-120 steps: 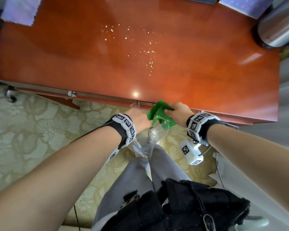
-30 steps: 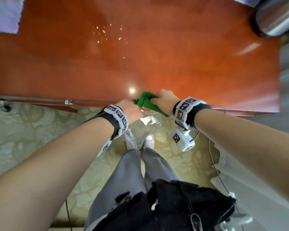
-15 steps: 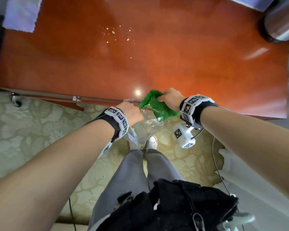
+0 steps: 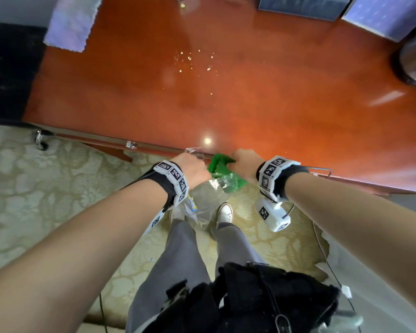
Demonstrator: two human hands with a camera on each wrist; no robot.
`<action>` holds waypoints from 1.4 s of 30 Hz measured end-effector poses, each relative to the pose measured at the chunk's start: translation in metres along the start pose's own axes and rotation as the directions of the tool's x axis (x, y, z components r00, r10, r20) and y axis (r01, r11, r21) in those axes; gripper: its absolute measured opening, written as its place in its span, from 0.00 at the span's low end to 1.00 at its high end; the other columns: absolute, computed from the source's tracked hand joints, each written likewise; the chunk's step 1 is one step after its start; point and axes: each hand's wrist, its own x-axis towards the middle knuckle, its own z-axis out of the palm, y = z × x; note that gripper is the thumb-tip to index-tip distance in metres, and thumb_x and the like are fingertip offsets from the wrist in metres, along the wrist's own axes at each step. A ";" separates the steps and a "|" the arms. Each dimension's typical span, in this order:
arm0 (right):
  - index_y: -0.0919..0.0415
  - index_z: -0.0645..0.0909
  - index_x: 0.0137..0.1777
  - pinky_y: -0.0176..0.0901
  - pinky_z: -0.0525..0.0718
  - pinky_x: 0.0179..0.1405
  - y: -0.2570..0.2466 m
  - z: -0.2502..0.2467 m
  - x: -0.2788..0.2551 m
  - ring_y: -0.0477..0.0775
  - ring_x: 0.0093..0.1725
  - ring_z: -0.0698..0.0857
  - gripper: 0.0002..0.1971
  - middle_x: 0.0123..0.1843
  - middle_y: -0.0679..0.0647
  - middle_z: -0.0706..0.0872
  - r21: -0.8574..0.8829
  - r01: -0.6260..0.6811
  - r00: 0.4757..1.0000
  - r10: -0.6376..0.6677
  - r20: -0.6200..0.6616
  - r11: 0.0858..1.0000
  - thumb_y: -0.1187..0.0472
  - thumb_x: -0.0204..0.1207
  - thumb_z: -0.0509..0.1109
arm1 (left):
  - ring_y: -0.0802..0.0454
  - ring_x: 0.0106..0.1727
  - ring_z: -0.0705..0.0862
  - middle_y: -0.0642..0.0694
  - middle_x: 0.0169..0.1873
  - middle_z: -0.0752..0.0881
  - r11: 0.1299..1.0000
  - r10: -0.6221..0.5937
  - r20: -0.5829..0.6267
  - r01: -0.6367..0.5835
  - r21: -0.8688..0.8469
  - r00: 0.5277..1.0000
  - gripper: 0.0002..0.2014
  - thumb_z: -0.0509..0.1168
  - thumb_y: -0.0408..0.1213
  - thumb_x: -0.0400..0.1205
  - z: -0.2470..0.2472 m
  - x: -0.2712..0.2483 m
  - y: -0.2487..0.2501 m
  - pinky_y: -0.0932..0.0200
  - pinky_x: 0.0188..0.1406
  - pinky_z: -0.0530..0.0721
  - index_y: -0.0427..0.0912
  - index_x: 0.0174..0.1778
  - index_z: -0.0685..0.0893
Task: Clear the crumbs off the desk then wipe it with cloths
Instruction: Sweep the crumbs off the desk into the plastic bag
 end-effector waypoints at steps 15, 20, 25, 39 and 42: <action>0.64 0.82 0.65 0.45 0.82 0.42 -0.051 0.026 0.014 0.63 0.47 0.85 0.18 0.51 0.62 0.86 -0.041 -0.149 0.987 0.146 -0.074 0.988 0.70 0.81 0.57 | 0.44 0.46 0.84 0.45 0.51 0.85 0.980 0.157 0.014 -0.158 0.121 0.987 0.16 0.59 0.25 0.85 0.025 -0.034 -0.047 0.50 0.41 0.84 0.44 0.65 0.80; 0.67 0.81 0.65 0.42 0.77 0.35 -0.054 0.029 0.021 0.58 0.42 0.82 0.14 0.48 0.60 0.84 0.128 -0.214 0.959 0.233 -0.162 0.969 0.64 0.83 0.64 | 0.45 0.41 0.80 0.46 0.50 0.85 0.970 0.169 0.000 -0.167 0.177 0.986 0.15 0.57 0.22 0.84 0.030 -0.049 -0.059 0.54 0.36 0.75 0.43 0.61 0.81; 0.67 0.84 0.64 0.49 0.85 0.52 -0.048 0.022 0.032 0.62 0.54 0.87 0.14 0.55 0.62 0.89 0.427 -0.200 0.921 0.318 -0.226 0.882 0.62 0.81 0.70 | 0.46 0.42 0.78 0.47 0.52 0.85 0.966 0.173 -0.019 -0.166 0.197 0.985 0.15 0.58 0.23 0.85 0.035 -0.057 -0.070 0.52 0.40 0.71 0.44 0.62 0.81; 0.57 0.81 0.69 0.51 0.85 0.61 -0.036 -0.216 0.068 0.54 0.54 0.82 0.18 0.54 0.53 0.81 0.530 -0.036 0.771 0.361 -0.525 0.847 0.60 0.79 0.67 | 0.48 0.40 0.86 0.46 0.39 0.85 0.975 0.213 -0.034 -0.211 0.067 0.976 0.07 0.64 0.28 0.84 0.039 -0.030 -0.097 0.48 0.44 0.90 0.41 0.54 0.83; 0.48 0.85 0.55 0.43 0.84 0.48 -0.054 -0.237 0.098 0.54 0.47 0.86 0.16 0.48 0.54 0.87 0.404 0.048 0.695 0.260 -0.670 0.913 0.64 0.75 0.62 | 0.47 0.39 0.85 0.46 0.40 0.85 0.974 0.222 0.002 -0.222 0.056 0.975 0.07 0.62 0.25 0.84 0.040 -0.024 -0.100 0.50 0.39 0.87 0.40 0.52 0.82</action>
